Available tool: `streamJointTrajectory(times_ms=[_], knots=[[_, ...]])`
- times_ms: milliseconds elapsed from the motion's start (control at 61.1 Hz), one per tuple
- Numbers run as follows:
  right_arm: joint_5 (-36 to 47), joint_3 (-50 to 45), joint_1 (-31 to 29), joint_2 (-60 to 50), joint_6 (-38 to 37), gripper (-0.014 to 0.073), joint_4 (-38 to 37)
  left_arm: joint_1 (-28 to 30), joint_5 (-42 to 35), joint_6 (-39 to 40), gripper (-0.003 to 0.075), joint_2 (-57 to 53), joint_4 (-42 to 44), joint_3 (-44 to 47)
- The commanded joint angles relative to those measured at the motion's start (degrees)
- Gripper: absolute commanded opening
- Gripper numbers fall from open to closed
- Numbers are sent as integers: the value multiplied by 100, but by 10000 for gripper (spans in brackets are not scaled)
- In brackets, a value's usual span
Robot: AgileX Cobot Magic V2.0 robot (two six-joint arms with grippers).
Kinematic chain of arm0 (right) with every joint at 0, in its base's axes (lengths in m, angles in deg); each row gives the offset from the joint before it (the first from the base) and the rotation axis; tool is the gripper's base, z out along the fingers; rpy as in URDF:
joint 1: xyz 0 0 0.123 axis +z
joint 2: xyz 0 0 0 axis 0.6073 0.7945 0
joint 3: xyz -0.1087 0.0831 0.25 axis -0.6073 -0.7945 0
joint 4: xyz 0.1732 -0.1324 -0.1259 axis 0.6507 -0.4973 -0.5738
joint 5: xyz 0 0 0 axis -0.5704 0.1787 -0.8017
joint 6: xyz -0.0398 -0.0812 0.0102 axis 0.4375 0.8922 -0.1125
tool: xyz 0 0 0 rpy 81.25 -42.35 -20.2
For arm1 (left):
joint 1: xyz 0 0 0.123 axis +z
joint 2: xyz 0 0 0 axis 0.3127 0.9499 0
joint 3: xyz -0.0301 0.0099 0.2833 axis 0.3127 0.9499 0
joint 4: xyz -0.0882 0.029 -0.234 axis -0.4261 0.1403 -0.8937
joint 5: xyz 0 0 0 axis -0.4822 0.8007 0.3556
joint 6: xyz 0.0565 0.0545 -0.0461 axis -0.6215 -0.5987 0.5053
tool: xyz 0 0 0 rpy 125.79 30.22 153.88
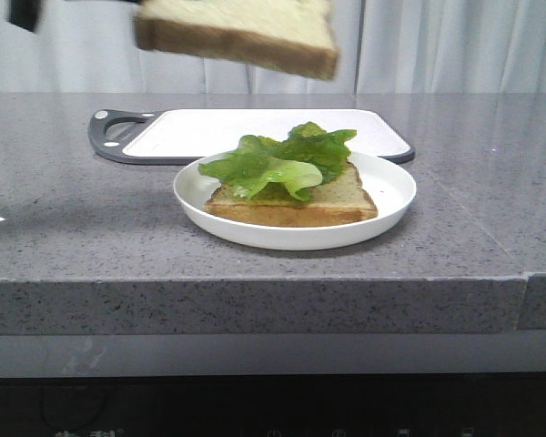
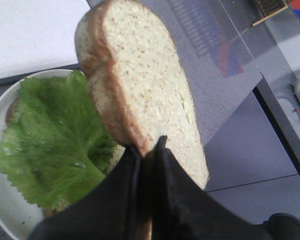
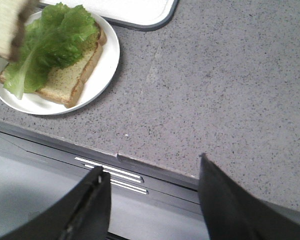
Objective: Left arm grabs bread, right arm adds lettuce
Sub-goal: 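Move the held bread slice with the left gripper over the lettuce, then lower the bread onto the lettuce and open the left gripper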
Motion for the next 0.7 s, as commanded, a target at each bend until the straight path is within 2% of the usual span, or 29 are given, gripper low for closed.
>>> streamJointTrajectory(times_ms=[0, 278, 507, 605, 687], knots=[[391, 150, -34, 13, -1, 416, -15, -133, 229, -44, -20, 169, -572, -319], [380, 150, -34, 14, -1, 416, -15, -159, 574, -44, -20, 792, -619, -359], [363, 150, -34, 14, -1, 416, -15, -159, 417, -44, -13, 924, -619, -359], [363, 150, -34, 14, -1, 416, -15, -159, 407, -44, 64, 924, -619, -359], [363, 150, -34, 14, -1, 416, -15, -159, 407, -44, 185, 924, -609, -359]])
